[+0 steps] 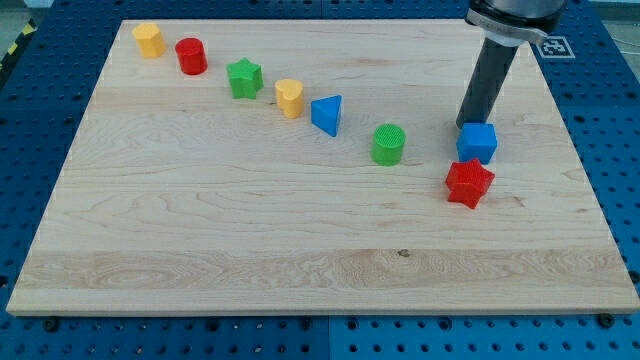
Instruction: Slide the blue cube horizontal to right of the red star
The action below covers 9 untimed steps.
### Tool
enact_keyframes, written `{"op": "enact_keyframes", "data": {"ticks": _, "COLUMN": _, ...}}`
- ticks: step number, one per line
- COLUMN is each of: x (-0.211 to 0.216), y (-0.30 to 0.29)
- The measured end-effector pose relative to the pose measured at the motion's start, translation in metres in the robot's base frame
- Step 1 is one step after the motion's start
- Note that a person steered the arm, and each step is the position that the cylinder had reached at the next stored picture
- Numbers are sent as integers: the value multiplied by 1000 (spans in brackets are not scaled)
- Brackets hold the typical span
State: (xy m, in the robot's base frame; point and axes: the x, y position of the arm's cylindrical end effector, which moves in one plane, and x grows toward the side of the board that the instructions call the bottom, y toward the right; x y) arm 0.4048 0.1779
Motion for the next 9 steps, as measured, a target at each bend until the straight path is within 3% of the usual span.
{"op": "enact_keyframes", "data": {"ticks": 1, "x": -28, "y": -13}}
{"op": "enact_keyframes", "data": {"ticks": 4, "x": 8, "y": -33}}
{"op": "enact_keyframes", "data": {"ticks": 7, "x": 49, "y": 39}}
{"op": "enact_keyframes", "data": {"ticks": 9, "x": 35, "y": 78}}
